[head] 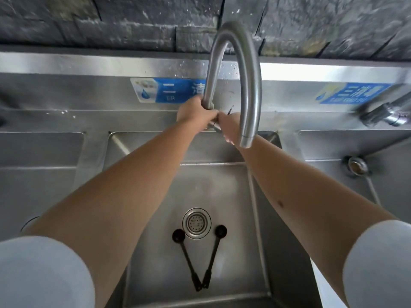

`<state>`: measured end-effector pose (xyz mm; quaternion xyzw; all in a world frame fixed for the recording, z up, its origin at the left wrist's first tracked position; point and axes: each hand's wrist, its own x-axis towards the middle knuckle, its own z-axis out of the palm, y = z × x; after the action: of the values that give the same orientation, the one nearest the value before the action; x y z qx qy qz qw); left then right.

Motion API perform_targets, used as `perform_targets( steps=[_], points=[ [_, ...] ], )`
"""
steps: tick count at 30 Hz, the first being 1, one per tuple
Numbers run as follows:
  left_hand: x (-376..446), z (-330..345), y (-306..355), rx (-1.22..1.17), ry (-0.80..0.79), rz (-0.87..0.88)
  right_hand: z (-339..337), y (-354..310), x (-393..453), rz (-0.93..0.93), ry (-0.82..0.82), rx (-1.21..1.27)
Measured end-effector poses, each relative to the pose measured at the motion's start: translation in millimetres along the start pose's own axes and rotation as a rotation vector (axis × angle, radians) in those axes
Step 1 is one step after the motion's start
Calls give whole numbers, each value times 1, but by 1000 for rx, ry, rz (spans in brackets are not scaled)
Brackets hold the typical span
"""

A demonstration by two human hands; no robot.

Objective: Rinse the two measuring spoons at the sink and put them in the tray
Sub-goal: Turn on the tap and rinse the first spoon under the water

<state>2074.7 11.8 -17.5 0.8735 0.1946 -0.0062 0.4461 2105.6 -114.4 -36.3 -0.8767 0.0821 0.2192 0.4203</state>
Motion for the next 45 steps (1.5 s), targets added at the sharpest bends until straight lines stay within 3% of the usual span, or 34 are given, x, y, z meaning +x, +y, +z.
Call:
perform_targets(
  steps=[6, 12, 19, 30, 34, 37, 42, 45],
  points=[
    [-2, 9, -8, 28, 88, 74, 17, 15, 9, -158, 113, -71],
    [-4, 11, -12, 66, 119, 132, 24, 10, 14, -111, 268, -100],
    [-6, 11, -11, 95, 129, 170, 28, 11, 17, -52, 200, 89],
    [-7, 10, -12, 107, 123, 130, 35, 20, 23, -91, 228, 114],
    [-17, 9, -5, 44, 102, 56, 35, 19, 19, -61, 195, 172],
    [-25, 10, -2, -160, 41, -57, 30, 19, 2, -67, 126, 164],
    [-87, 42, -43, -172, 147, -106, 30, 57, -66, 63, 83, 155],
    [-147, 77, -90, -283, 1, -323, 54, 112, -100, 190, -86, 208]
  ],
)
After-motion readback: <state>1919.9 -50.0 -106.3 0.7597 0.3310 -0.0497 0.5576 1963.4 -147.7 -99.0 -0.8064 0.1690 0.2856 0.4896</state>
